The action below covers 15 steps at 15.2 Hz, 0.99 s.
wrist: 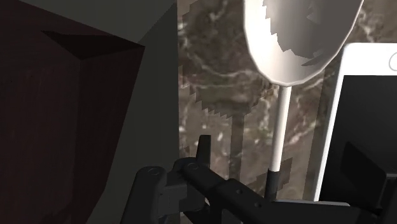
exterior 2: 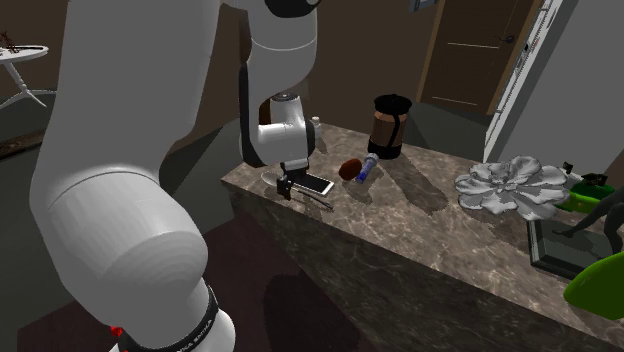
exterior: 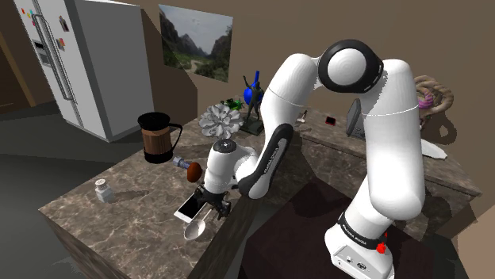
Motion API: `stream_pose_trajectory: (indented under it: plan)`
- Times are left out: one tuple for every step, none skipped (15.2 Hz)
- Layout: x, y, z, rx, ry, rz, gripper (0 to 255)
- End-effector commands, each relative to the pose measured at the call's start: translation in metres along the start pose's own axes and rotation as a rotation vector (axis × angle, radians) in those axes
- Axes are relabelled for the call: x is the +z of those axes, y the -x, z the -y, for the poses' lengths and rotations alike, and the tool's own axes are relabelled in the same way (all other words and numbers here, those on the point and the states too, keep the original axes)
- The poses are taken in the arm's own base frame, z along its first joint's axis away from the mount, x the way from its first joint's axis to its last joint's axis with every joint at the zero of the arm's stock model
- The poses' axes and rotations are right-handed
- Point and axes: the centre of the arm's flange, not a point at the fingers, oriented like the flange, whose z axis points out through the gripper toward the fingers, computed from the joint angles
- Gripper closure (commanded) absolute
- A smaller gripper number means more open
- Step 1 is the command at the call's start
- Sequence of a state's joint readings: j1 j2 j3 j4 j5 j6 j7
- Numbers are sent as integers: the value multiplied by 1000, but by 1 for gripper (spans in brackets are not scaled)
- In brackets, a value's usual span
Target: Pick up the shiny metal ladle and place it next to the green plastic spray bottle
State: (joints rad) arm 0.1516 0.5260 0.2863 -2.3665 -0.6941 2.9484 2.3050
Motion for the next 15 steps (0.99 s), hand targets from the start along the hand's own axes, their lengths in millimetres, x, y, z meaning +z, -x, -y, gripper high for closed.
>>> stream_pose_trajectory:
  plan:
    - [0,0,0,0,0,0,0]
    - [0,0,0,0,0,0,0]
    - [0,0,0,0,0,0,255]
    - [0,0,0,0,0,0,255]
    - [0,0,0,0,0,0,255]
    - [0,0,0,0,0,0,255]
    - [0,0,0,0,0,0,255]
    - [0,0,0,0,0,0,255]
    - [0,0,0,0,0,0,255]
    - [0,0,0,0,0,0,255]
    - [0,0,0,0,0,0,255]
    - [0,0,0,0,0,0,255]
    - [-5,0,1,0,0,0,255]
    - [-10,0,1,0,0,0,255]
    - [-16,0,2,0,0,0,255]
